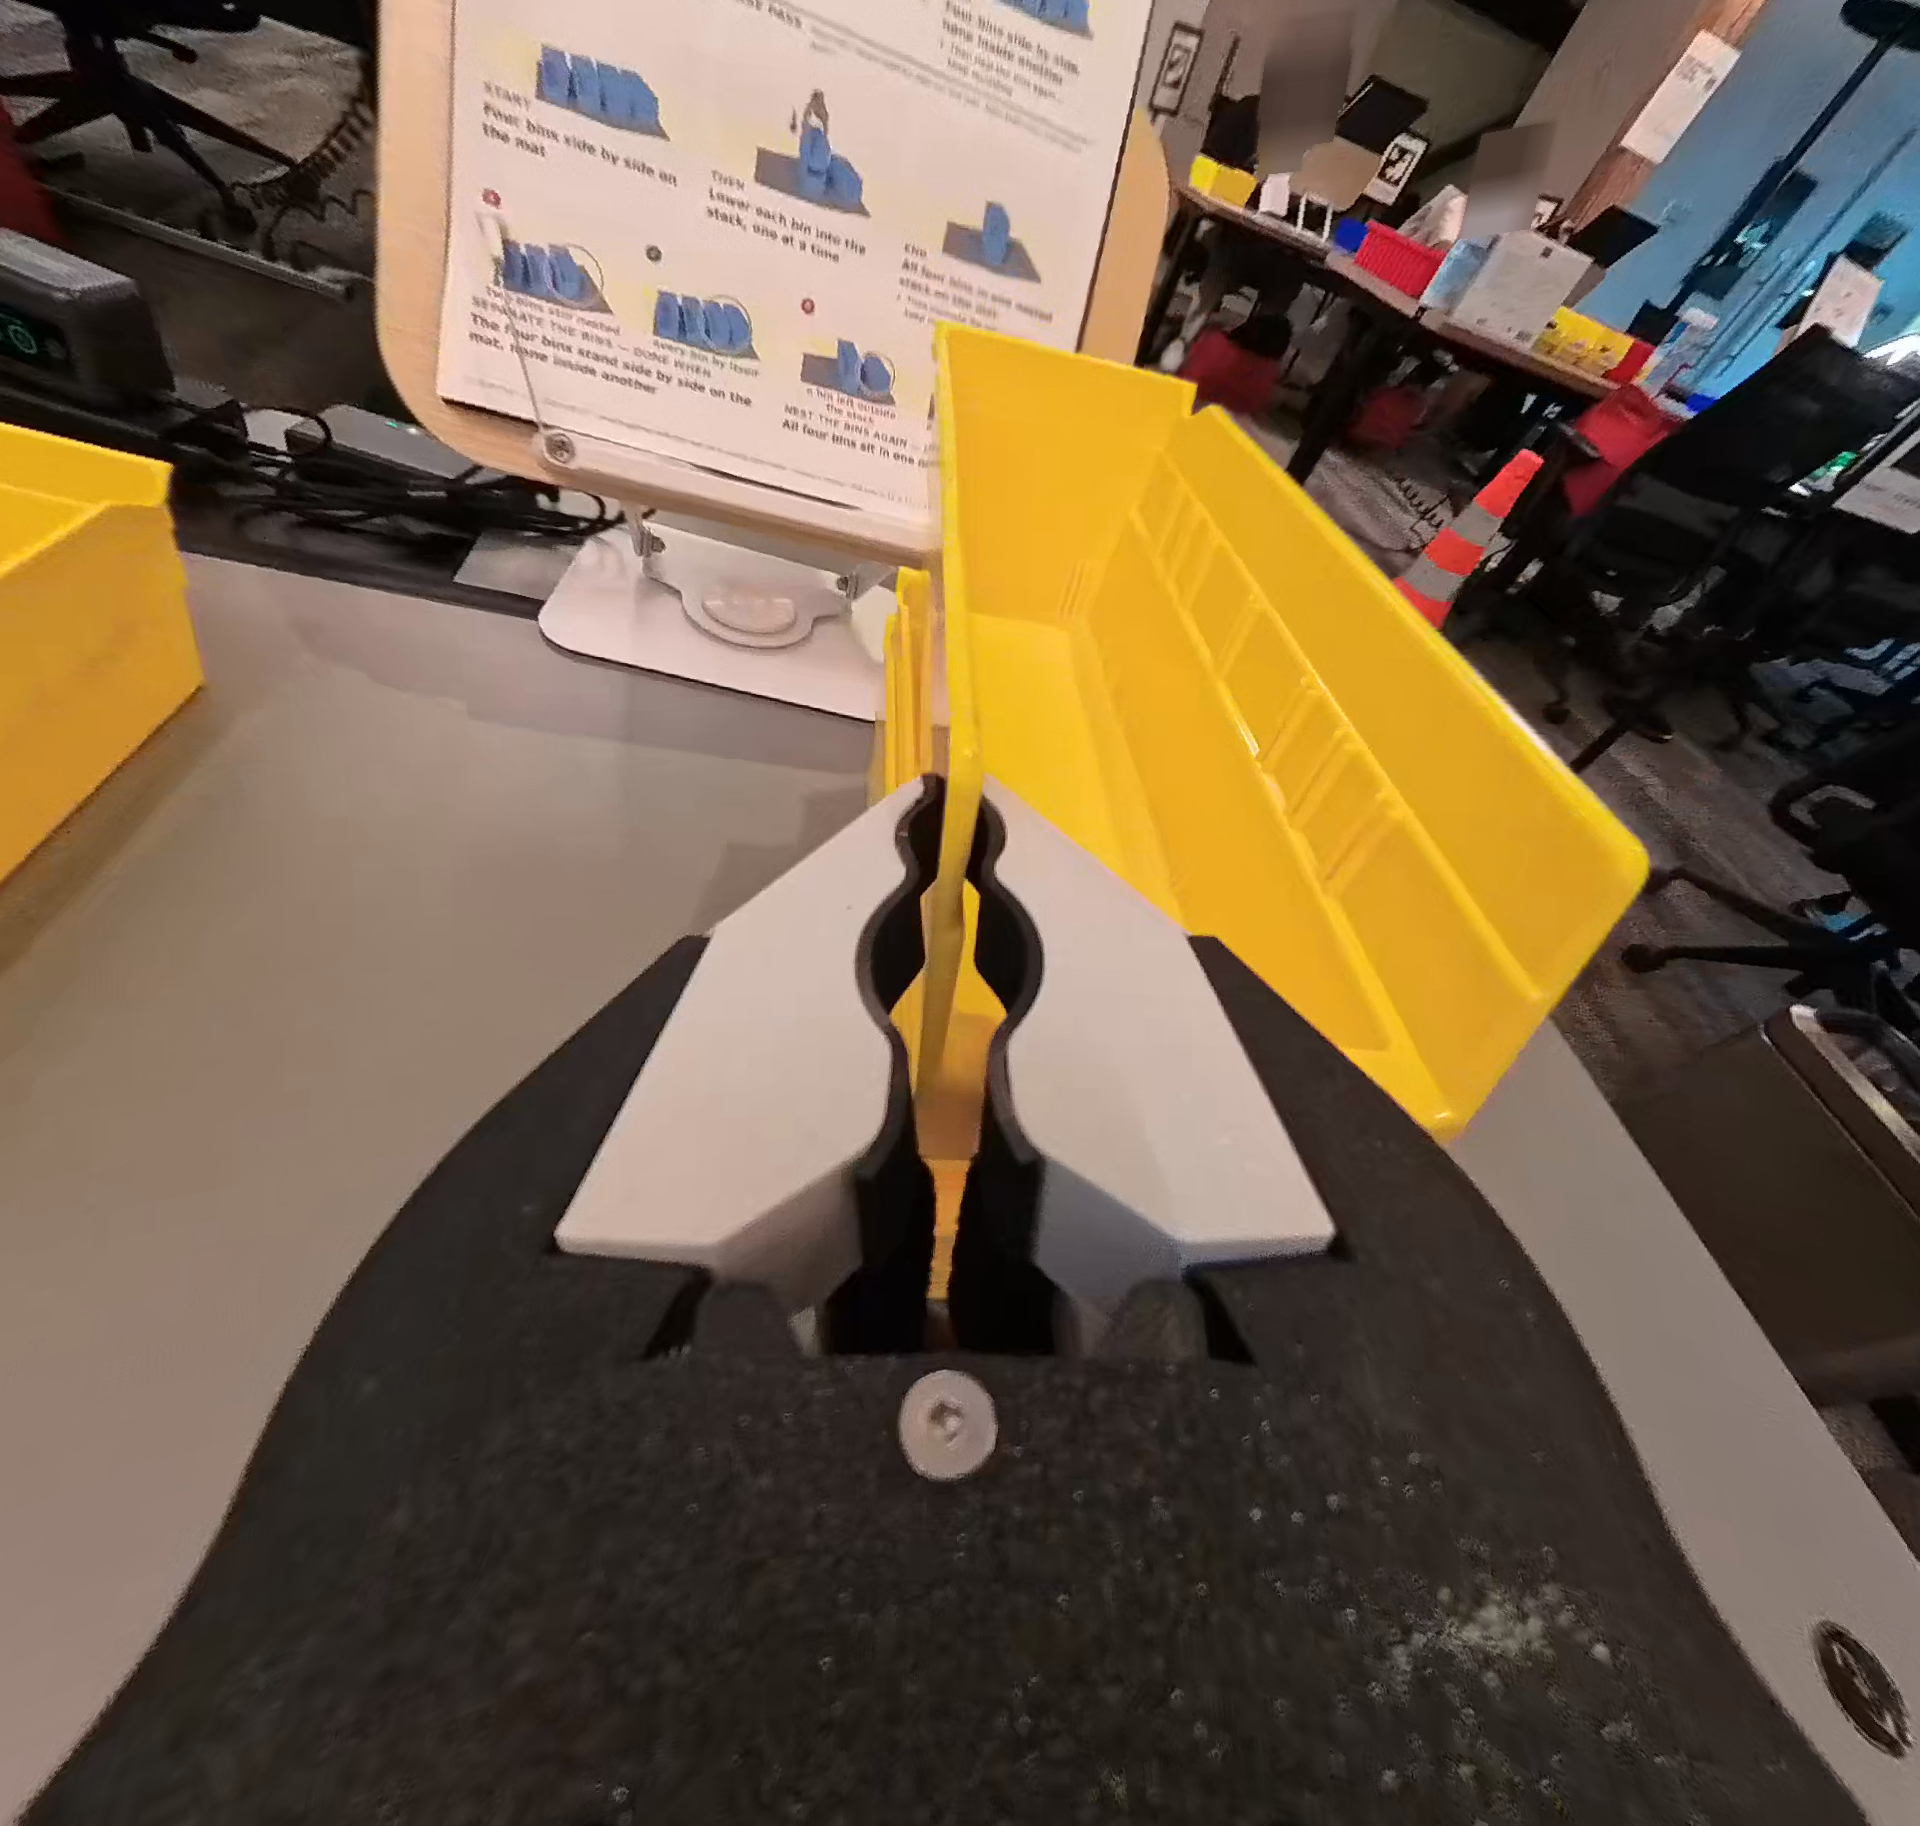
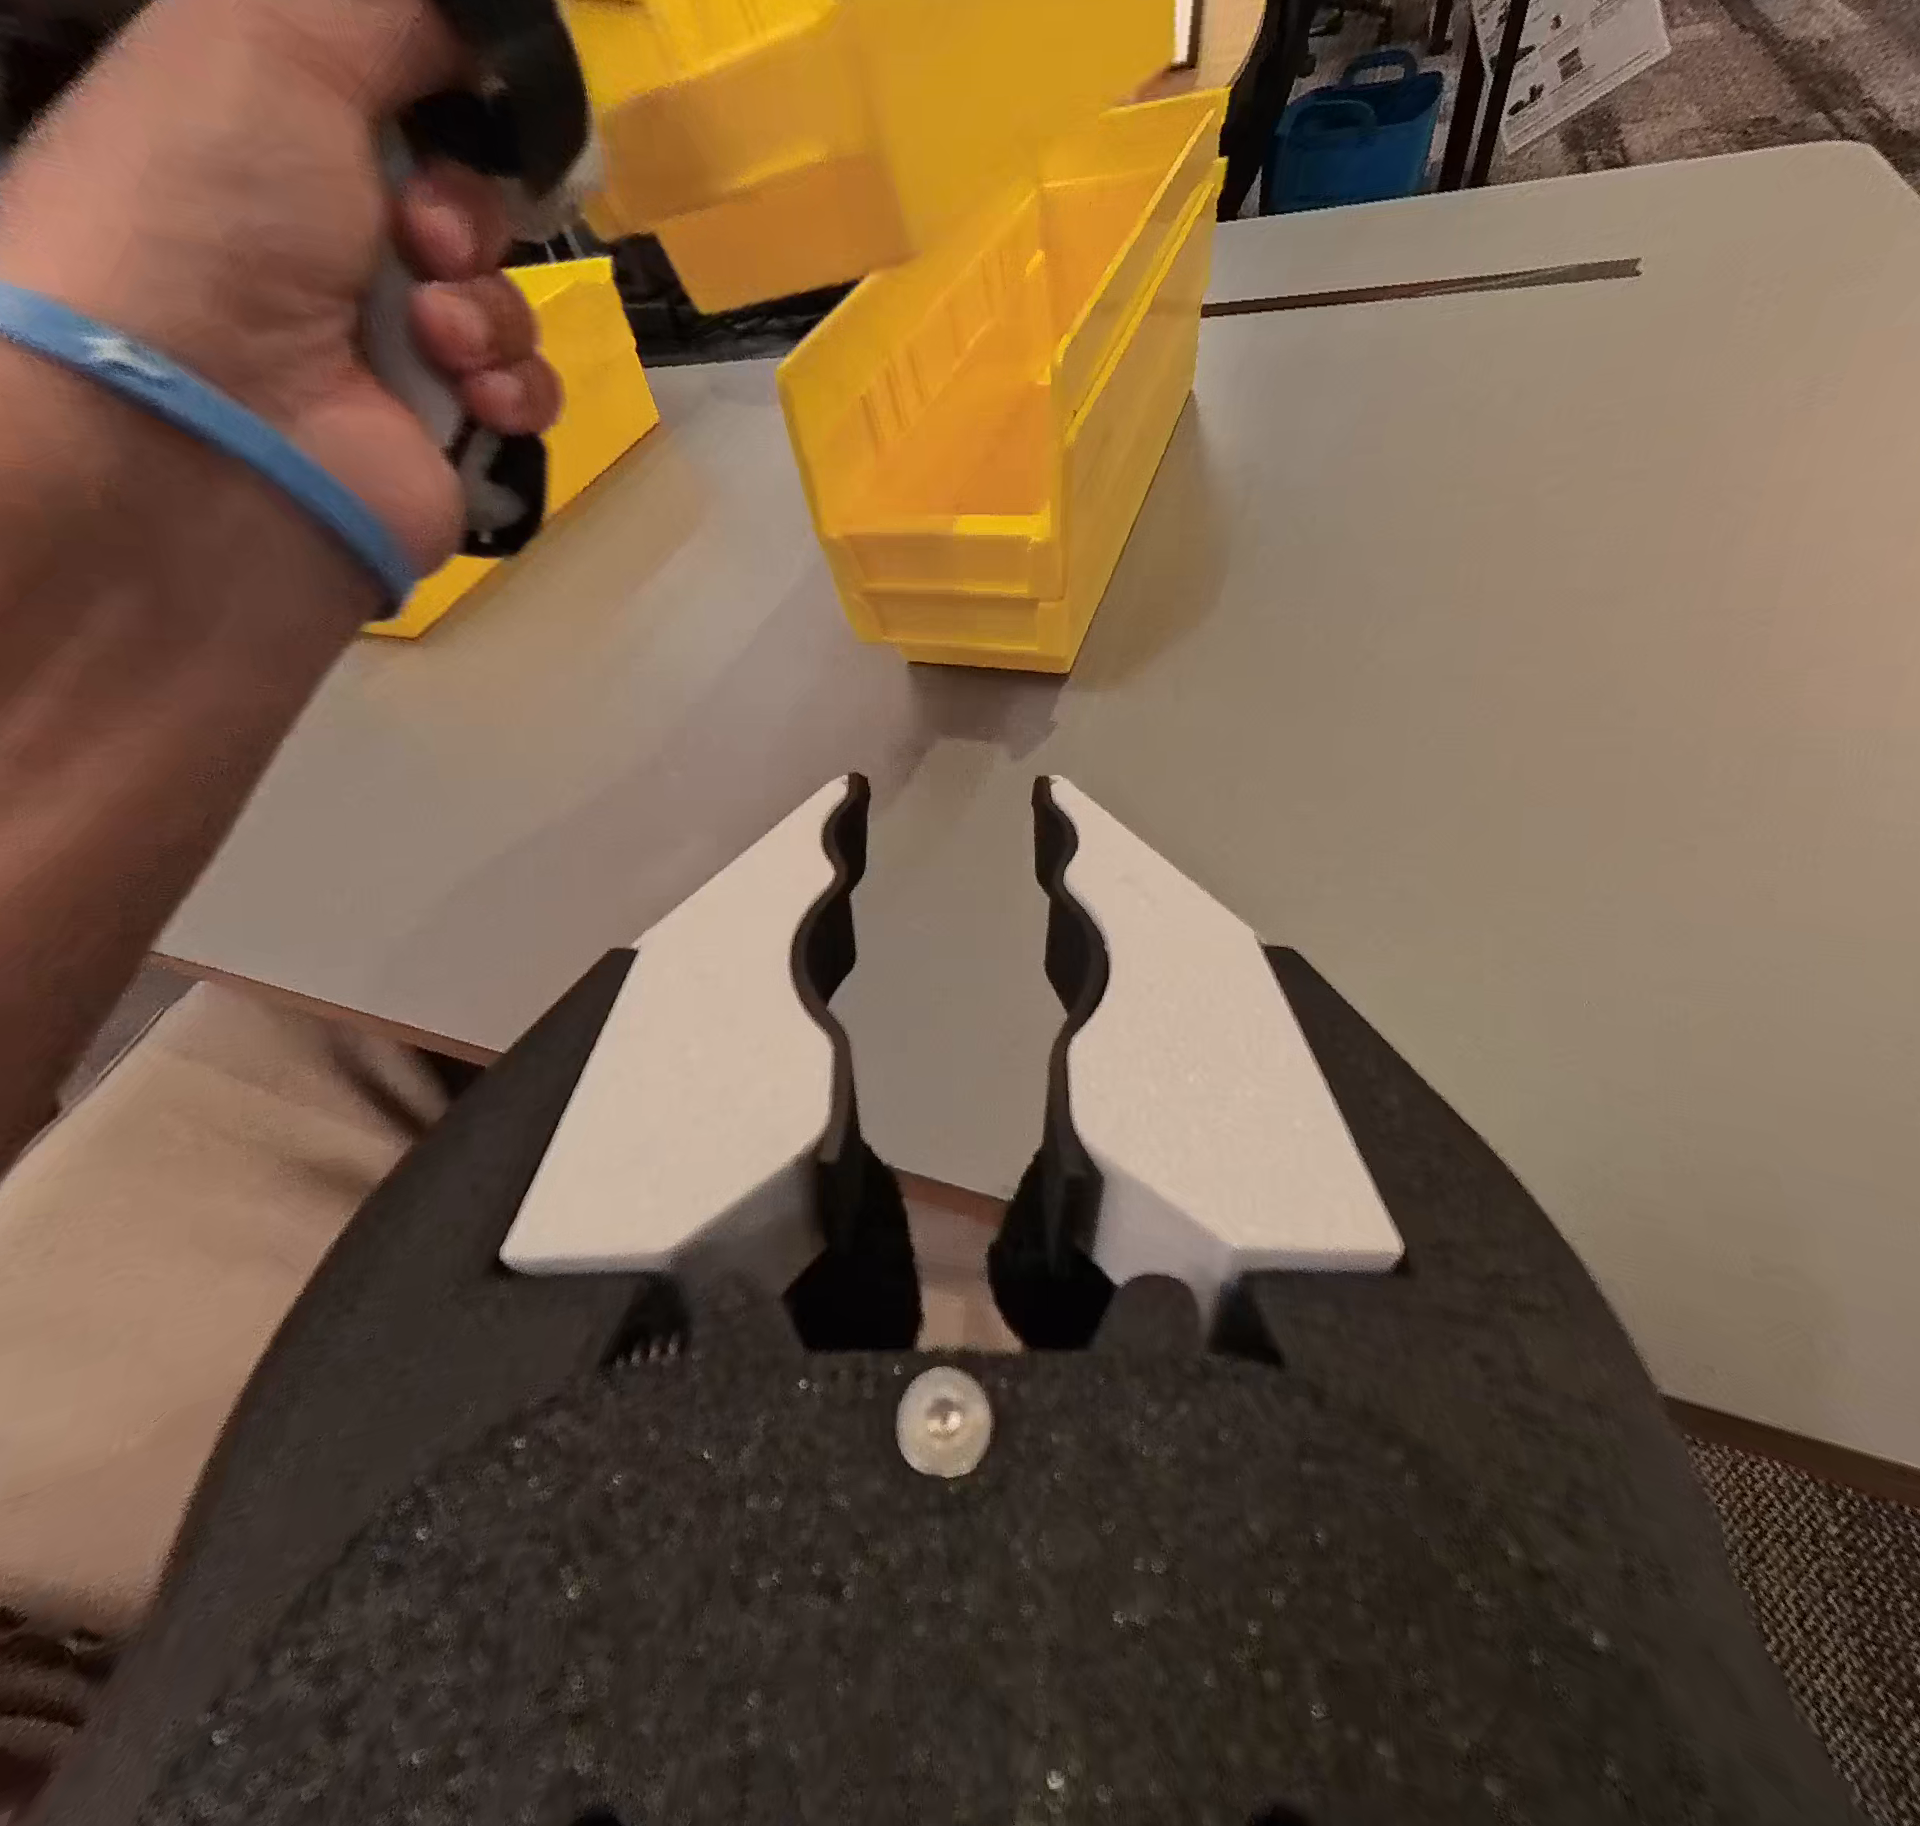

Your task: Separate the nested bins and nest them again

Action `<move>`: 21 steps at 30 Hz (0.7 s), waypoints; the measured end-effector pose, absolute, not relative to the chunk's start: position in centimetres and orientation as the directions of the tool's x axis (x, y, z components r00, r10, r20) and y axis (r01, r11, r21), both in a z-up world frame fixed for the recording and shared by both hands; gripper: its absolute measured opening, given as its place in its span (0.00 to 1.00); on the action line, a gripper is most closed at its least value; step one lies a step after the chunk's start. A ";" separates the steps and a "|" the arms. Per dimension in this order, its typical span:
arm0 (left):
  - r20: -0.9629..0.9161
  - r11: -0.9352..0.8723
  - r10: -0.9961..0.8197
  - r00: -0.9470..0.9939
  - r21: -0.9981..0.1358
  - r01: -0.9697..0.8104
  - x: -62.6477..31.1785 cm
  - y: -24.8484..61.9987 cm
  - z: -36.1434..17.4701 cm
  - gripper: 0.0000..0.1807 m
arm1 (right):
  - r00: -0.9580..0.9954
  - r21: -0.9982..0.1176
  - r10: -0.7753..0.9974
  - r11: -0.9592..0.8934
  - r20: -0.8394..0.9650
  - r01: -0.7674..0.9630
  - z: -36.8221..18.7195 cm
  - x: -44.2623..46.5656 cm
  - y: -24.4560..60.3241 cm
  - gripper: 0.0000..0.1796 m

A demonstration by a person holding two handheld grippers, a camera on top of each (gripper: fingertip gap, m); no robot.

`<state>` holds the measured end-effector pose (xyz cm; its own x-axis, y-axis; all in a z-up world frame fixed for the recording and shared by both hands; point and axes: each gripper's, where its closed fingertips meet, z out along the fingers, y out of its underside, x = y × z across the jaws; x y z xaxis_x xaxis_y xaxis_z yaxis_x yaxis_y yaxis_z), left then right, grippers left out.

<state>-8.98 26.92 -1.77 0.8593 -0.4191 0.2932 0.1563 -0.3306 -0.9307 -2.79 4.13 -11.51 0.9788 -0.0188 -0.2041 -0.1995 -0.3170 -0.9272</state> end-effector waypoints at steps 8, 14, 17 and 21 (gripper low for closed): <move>0.241 -0.327 -0.385 0.891 -0.938 0.113 -6.1 28.6 -5.0 0.00 | 0.970 -0.917 -0.029 -0.320 -0.241 -0.238 -11.6 -2.0 3.5 0.18; 0.184 -0.294 -0.376 0.908 -0.953 0.072 -5.6 28.7 -6.9 0.00 | 0.963 -0.906 -0.014 -0.336 -0.269 -0.258 -11.9 -2.2 3.7 0.18; 0.183 -0.307 -0.367 0.912 -0.949 0.067 -5.7 28.6 -8.2 0.00 | 0.963 -0.903 -0.004 -0.346 -0.268 -0.253 -12.1 -2.5 3.9 0.18; 0.162 -0.295 -0.364 0.917 -0.954 0.051 -5.6 28.5 -9.2 0.00 | 0.962 -0.898 0.011 -0.363 -0.271 -0.249 -12.5 -3.1 4.0 0.18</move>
